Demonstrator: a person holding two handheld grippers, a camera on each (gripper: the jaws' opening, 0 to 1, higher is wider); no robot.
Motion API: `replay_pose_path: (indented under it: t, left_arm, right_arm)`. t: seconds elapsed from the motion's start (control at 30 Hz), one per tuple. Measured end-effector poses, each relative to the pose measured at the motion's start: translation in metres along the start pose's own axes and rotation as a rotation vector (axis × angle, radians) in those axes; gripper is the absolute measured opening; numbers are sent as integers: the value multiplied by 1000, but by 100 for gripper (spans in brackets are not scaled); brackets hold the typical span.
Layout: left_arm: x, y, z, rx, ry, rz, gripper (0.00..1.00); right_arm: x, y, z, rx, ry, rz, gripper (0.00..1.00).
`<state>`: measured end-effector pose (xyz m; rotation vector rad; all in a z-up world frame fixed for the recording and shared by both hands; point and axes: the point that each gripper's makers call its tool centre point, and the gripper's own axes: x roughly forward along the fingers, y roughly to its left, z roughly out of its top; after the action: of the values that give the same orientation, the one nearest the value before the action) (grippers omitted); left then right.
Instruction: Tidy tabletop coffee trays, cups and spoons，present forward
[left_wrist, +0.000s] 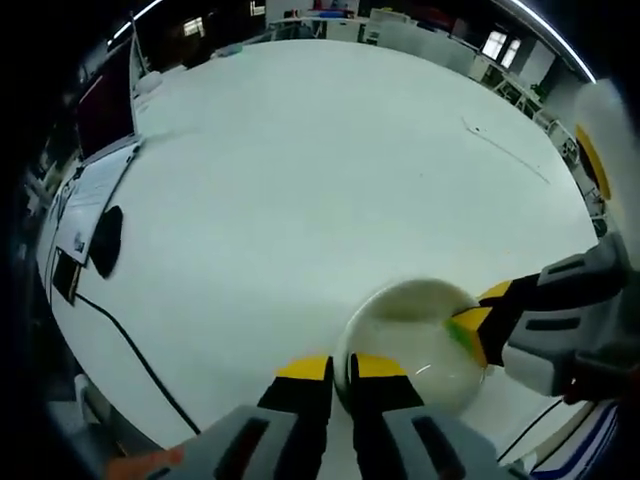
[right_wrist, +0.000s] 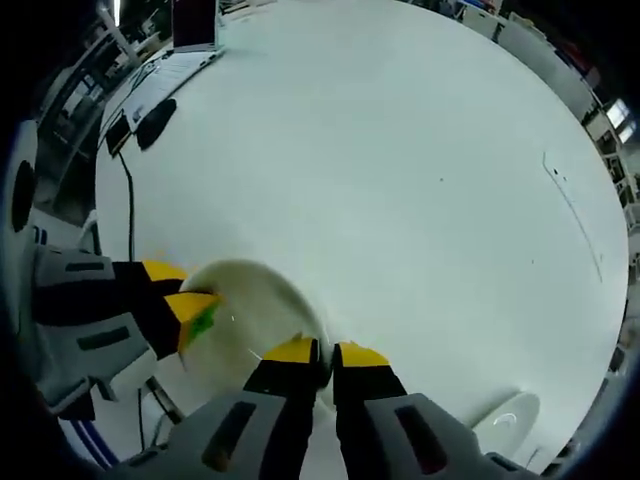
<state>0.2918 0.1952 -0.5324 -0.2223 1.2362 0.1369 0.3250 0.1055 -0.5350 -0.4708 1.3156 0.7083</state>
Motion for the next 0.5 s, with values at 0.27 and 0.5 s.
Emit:
replay_pose_path:
  t: [0.27,0.5]
  left_arm:
    - [-3,-8,-4,23,10,-7,9]
    - [-6,-12,-10,8,0,-17,9]
  right_arm:
    - [-1,-8,9,0,16,-17,6]
    - [2,-10,13,23,19,0,6]
